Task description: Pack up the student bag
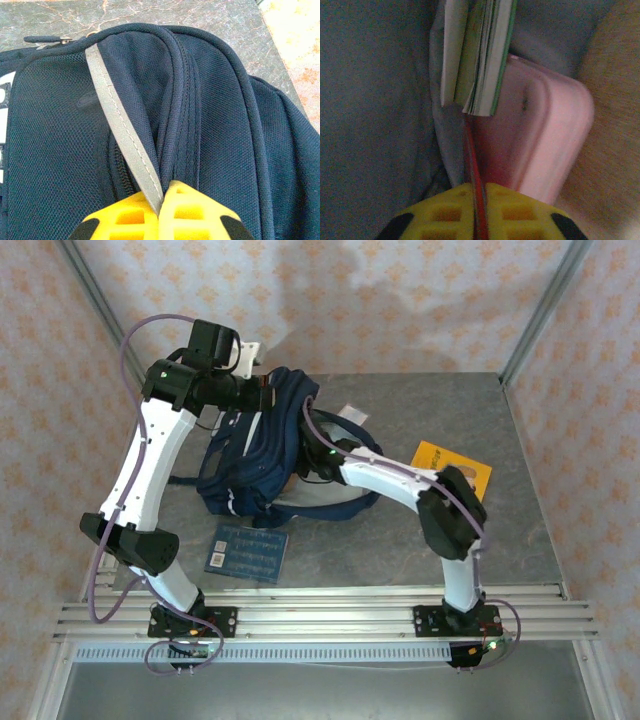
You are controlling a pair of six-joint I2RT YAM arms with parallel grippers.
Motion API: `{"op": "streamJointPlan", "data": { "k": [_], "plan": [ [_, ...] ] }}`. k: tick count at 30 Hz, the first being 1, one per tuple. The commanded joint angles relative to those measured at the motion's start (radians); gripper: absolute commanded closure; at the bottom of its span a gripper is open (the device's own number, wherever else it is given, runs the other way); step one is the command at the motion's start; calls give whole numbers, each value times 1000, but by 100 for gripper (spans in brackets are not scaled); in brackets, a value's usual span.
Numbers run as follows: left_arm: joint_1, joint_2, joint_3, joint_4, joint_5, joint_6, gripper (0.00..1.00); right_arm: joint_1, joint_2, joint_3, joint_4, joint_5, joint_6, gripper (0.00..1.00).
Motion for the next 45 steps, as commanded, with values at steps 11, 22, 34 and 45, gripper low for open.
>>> {"op": "streamJointPlan", "data": {
  "k": [11, 22, 34, 45],
  "plan": [
    [42, -53, 65, 188, -11, -36, 100, 20, -92, -112, 323, 3, -247, 29],
    [64, -136, -120, 259, -520, -197, 100, -58, -363, -150, -103, 114, -422, 26],
    [65, -54, -194, 435, -877, -119, 100, -146, -629, -169, -449, 261, -491, 35],
    [66, 152, -182, 438, -750, -126, 90, -185, -856, -354, -690, 266, -486, 31]
  ]
}}
